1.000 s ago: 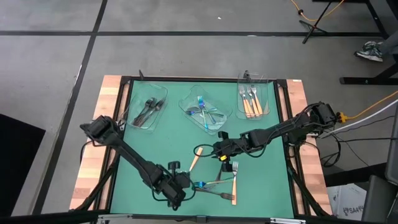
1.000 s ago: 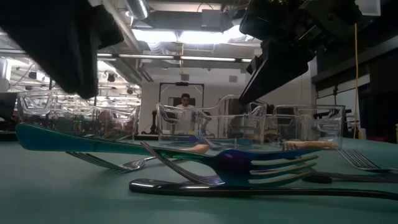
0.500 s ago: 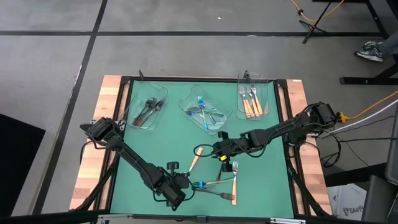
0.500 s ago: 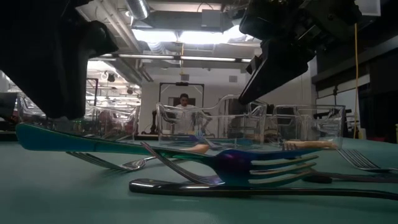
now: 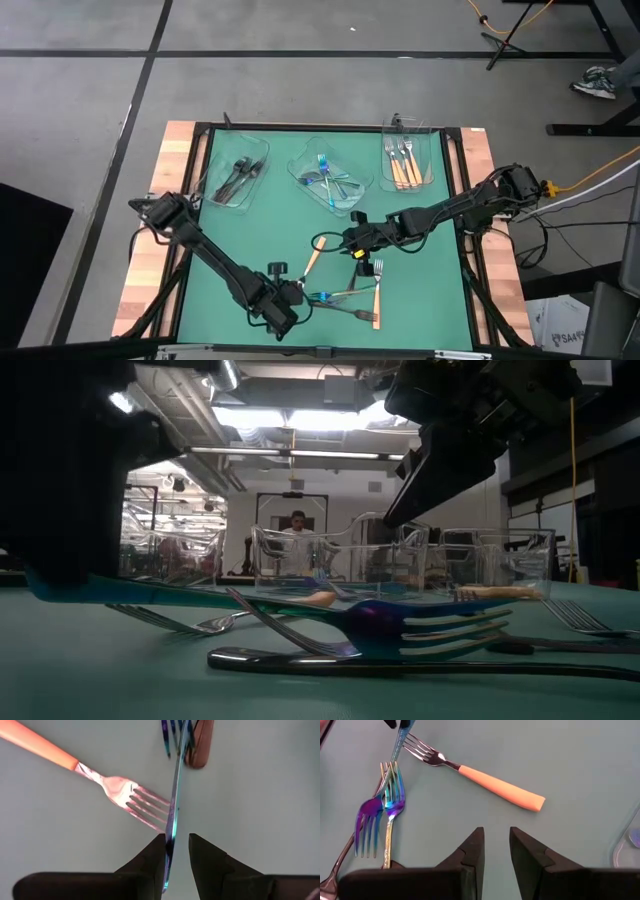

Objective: Sort silverware by color (type)
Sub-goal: Put the blue fork into the center transparent bin

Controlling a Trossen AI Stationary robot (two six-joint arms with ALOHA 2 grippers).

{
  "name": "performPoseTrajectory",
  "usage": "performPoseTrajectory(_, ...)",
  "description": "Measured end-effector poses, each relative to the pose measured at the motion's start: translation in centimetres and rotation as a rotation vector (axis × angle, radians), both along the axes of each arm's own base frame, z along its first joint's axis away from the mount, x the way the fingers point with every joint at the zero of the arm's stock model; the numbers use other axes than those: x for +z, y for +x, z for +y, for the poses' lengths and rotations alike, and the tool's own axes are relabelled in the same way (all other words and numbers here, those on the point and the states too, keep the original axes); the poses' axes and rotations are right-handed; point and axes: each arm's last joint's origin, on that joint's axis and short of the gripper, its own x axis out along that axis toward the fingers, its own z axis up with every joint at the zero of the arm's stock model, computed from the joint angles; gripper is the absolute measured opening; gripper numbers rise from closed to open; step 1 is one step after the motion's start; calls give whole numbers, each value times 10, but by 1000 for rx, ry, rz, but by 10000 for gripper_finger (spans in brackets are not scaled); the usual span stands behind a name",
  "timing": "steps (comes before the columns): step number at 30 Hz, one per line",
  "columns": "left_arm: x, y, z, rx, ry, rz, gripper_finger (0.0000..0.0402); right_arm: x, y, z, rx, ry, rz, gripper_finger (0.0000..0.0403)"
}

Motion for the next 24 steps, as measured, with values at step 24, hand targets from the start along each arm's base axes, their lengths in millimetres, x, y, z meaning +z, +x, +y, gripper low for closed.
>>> performPoseTrajectory(24, -16, 2, -1, 1, 29, 37, 8, 0, 0, 0, 0, 0, 0, 81)
